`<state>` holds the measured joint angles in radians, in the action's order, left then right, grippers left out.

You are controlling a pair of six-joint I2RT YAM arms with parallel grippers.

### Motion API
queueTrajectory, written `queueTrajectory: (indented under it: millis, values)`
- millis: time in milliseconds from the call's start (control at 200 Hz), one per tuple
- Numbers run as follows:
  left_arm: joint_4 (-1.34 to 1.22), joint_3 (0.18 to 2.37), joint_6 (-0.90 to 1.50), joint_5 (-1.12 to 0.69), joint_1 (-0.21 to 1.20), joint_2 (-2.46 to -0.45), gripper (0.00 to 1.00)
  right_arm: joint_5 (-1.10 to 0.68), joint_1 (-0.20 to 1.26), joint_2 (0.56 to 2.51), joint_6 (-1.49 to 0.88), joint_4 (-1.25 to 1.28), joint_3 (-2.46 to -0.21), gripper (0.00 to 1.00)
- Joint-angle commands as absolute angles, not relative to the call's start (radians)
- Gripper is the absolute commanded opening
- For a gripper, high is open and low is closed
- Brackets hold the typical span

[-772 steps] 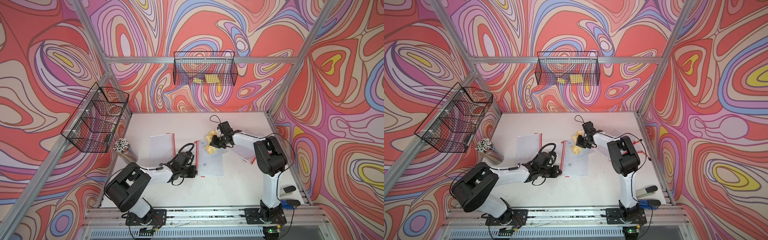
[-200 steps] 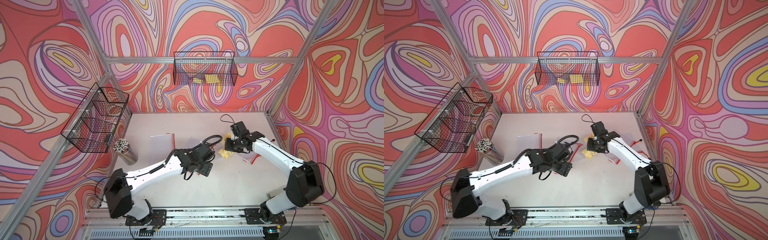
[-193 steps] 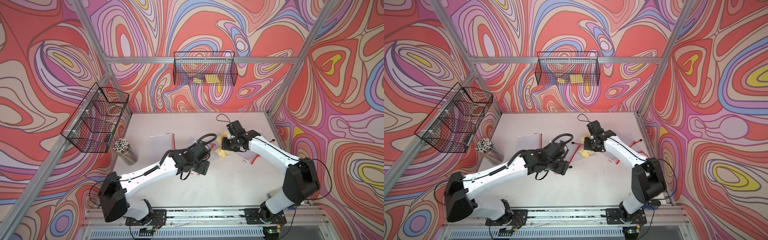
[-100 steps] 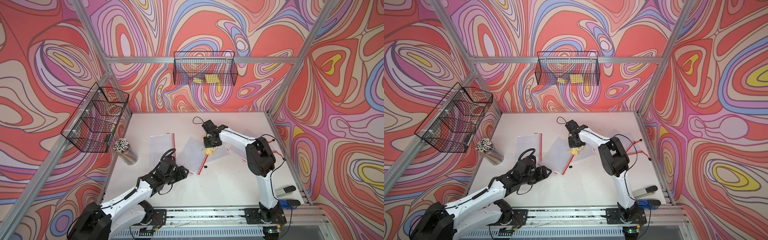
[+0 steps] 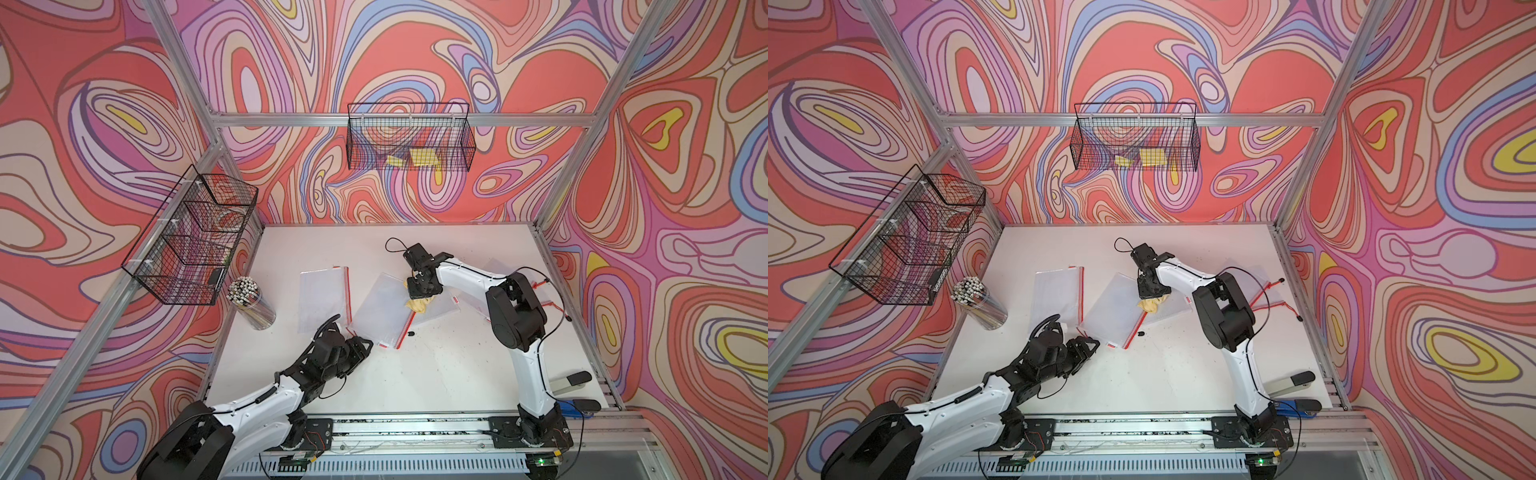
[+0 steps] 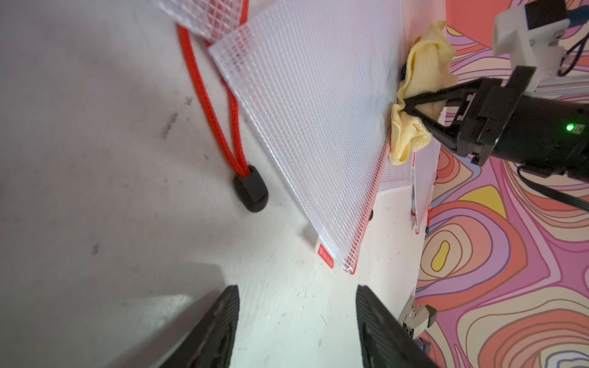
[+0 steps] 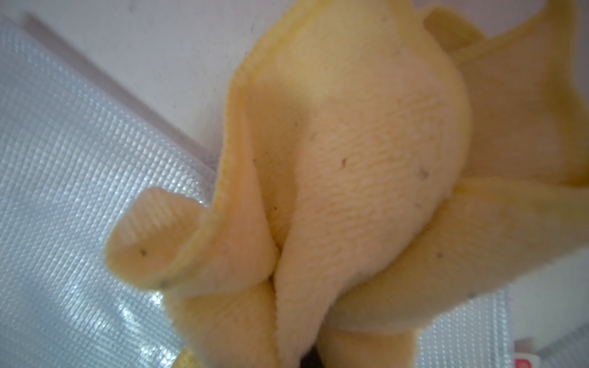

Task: Wipe the document bag
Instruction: Pick up the document bag.

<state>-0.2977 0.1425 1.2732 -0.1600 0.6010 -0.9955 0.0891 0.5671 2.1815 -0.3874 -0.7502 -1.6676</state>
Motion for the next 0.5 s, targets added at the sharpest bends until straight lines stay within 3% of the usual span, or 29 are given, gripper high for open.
queueTrajectory:
  millis: [0, 331, 496]
  values:
    - [-0.443, 0.116, 1.341, -0.097, 0.596, -1.019, 0.60, 0.071, 0.571, 2.194, -0.401, -0.744, -1.630, 0.00]
    - [-0.871, 0.086, 1.406, -0.105, 0.597, -1.333, 0.54, 0.063, 0.571, 2.201, -0.404, -0.745, -1.627, 0.00]
    - [-1.064, 0.087, 1.425, -0.105, 0.598, -1.533, 0.43, 0.062, 0.571, 2.206, -0.406, -0.750, -1.628, 0.00]
